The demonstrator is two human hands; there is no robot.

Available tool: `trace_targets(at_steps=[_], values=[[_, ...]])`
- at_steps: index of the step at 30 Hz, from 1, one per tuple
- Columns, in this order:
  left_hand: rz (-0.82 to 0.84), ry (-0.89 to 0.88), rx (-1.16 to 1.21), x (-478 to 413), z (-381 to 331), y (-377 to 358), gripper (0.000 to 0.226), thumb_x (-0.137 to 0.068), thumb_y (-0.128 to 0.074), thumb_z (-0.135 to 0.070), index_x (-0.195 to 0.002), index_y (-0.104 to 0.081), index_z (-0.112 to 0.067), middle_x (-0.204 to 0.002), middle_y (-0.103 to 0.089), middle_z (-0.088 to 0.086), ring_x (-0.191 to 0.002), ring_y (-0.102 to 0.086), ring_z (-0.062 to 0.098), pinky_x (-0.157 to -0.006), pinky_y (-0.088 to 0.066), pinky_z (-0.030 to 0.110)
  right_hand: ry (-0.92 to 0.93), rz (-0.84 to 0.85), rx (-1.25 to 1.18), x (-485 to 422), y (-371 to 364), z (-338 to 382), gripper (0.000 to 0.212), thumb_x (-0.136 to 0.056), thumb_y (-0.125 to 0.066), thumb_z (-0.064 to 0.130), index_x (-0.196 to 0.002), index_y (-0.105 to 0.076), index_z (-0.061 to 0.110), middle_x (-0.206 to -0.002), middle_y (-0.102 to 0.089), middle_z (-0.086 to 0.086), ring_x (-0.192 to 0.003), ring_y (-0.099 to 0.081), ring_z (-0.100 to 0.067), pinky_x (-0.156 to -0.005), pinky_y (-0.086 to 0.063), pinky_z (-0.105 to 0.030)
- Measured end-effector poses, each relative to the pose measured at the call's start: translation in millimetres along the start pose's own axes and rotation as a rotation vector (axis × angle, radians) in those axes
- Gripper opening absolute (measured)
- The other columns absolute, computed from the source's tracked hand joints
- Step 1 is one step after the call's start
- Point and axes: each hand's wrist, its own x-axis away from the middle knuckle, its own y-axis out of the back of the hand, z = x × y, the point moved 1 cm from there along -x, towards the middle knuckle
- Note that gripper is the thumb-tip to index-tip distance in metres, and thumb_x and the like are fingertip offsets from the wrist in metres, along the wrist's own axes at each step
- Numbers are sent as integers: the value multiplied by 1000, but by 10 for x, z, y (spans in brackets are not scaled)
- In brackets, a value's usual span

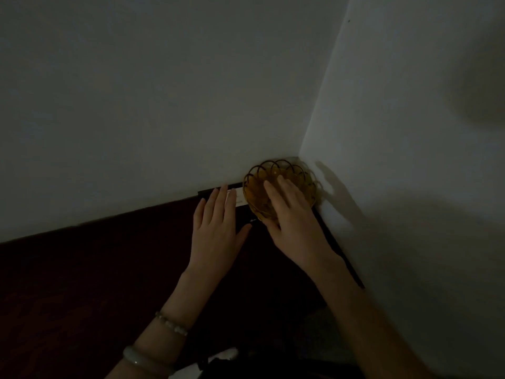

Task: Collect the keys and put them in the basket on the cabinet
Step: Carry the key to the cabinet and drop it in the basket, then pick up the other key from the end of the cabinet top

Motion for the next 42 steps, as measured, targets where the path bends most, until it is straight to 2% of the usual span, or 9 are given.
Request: trace_targets(at_steps=[5,10,13,21,24,30,33,37,42], values=[[-26,-30,14,181,-75,95,72,-79,-68,-37,-133,-40,2,-140,-42,22,-128,-41,35,-106,-29,48,30,3,47,249,65,126,69,-87,-57,21,-143,-16,16,-153,-20,-15,-140,-15,-27,-109,-11,-30],[-65,-18,-3,509,-137,313,72,-79,-67,-36,-135,-39,0,-141,-43,21,-129,-40,33,-107,-28,49,59,-10,27,567,171,237,67,-88,-56,20,-142,-18,16,-151,-22,-14,-139,-18,-26,-113,-22,-38],[-74,7,-20,786,-226,448,71,-80,-66,-36,-134,-39,1,-140,-43,20,-128,-41,33,-107,-27,49,95,-12,36,825,208,308,67,-88,-55,21,-142,-16,17,-152,-21,-12,-140,-16,-25,-113,-22,-37],[-34,46,-32,1971,-889,754,69,-83,-63,-35,-137,-36,-2,-142,-41,18,-131,-37,31,-109,-22,46,153,-31,37,2059,427,399,67,-85,-59,20,-141,-22,13,-148,-30,-17,-137,-24,-29,-108,-21,-34],[-33,57,-33,2457,-1143,915,68,-85,-61,-36,-138,-35,-3,-144,-40,17,-133,-35,30,-110,-20,46,174,-27,27,2547,553,449,68,-85,-59,20,-141,-21,13,-148,-29,-17,-137,-23,-29,-109,-25,-38],[-44,101,-57,3185,-1443,1332,68,-86,-59,-38,-139,-33,-4,-146,-37,16,-135,-32,28,-111,-18,45,216,6,-9,3308,799,664,68,-87,-57,21,-142,-17,15,-151,-24,-15,-139,-19,-26,-111,-24,-37],[-60,126,-72,3450,-1495,1516,69,-86,-59,-38,-140,-31,-5,-147,-35,15,-135,-30,27,-112,-16,44,251,-13,-21,3551,870,823,69,-87,-57,22,-142,-16,15,-151,-23,-13,-139,-18,-25,-110,-22,-35],[-105,180,-82,3819,-1472,1738,68,-85,-62,-35,-138,-35,-3,-144,-39,17,-133,-34,29,-110,-21,47,301,4,-43,3833,858,1104,70,-87,-57,23,-143,-15,18,-152,-22,-10,-140,-17,-23,-107,-17,-30],[-150,301,-120,4399,-1213,2053,68,-84,-64,-35,-137,-37,-2,-143,-41,18,-132,-36,30,-110,-22,47,407,39,-64,4092,751,1664,71,-85,-60,23,-142,-17,18,-151,-26,-11,-139,-20,-22,-107,-20,-32]])
